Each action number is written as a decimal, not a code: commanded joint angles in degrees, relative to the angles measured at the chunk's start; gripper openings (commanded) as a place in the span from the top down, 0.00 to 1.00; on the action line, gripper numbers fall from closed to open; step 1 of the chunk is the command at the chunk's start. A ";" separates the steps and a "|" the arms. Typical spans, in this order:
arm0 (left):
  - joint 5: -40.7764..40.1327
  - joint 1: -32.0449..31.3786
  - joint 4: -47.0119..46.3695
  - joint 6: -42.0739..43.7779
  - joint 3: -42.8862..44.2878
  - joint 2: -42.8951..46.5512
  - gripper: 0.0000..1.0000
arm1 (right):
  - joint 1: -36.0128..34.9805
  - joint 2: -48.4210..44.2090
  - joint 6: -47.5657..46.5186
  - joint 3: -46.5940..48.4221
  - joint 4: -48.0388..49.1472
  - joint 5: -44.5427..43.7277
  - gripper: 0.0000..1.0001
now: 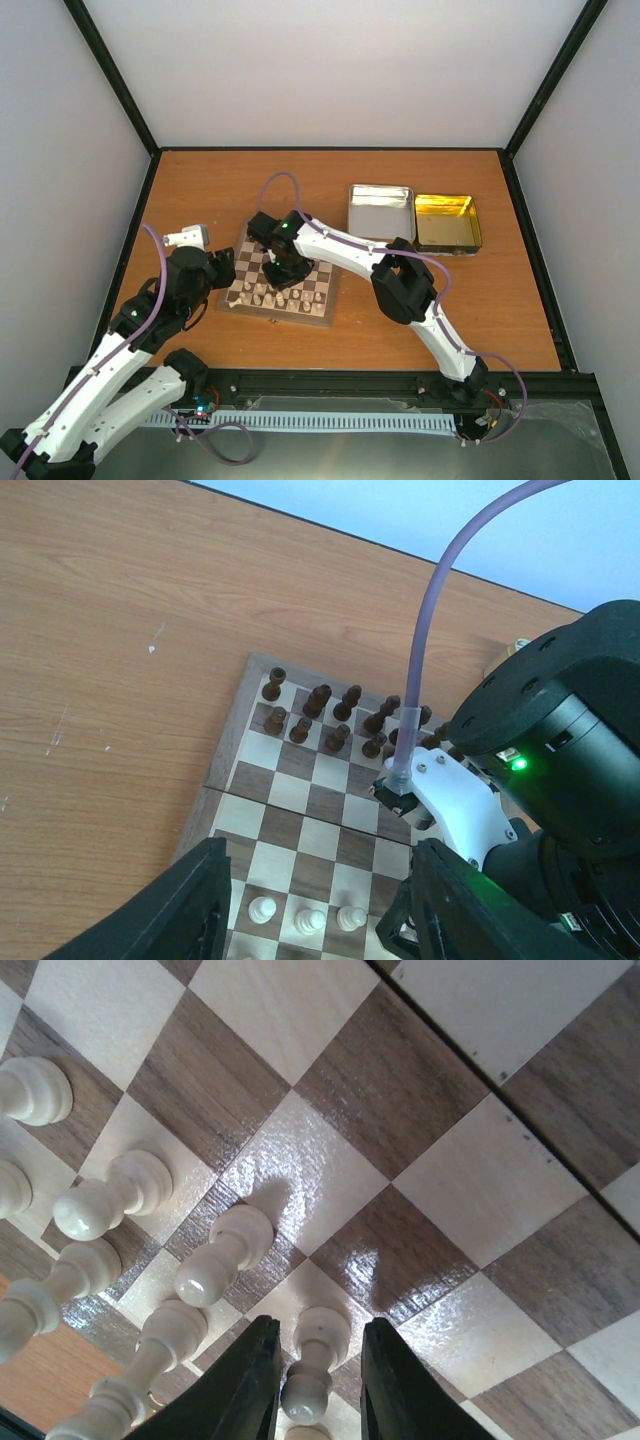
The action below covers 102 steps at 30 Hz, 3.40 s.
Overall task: Set up the chess pieces on the board
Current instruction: Place the chess piece on the chessboard, then pick up the chess piece from the chessboard.
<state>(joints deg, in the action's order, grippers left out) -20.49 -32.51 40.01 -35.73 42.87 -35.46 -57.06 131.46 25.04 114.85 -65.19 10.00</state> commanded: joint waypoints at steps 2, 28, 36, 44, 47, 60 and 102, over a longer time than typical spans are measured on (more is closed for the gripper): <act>-1.44 0.43 2.97 -5.83 0.68 -1.28 0.45 | -0.42 -3.72 3.56 0.13 2.19 -4.99 0.74; 31.89 31.49 -0.19 -19.58 -13.39 -3.46 0.42 | -1.04 -23.87 9.36 -20.91 19.64 -16.49 0.68; 32.59 31.13 6.73 -10.86 -10.98 -5.86 0.65 | -0.95 -27.63 8.20 -26.90 24.03 -17.15 0.69; 34.61 30.28 8.09 -19.85 -14.24 -3.76 0.60 | -0.86 -31.95 8.35 -32.08 27.85 -19.90 0.69; 37.36 30.28 7.38 -25.91 -14.78 -4.62 0.57 | -0.86 -34.51 8.65 -35.22 29.43 -21.35 0.69; 44.01 30.31 3.71 -48.48 -13.72 -12.64 0.56 | -0.12 -44.42 10.13 -46.74 36.61 -21.80 0.69; 42.07 30.32 3.87 -52.19 -7.52 -33.14 0.67 | 1.36 -48.18 10.95 -52.98 38.42 -23.62 0.69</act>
<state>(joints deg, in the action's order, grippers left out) 22.55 -2.00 44.29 -88.33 34.17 -67.40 -55.99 85.06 35.20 62.65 -28.05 -11.90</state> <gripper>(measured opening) 0.342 0.308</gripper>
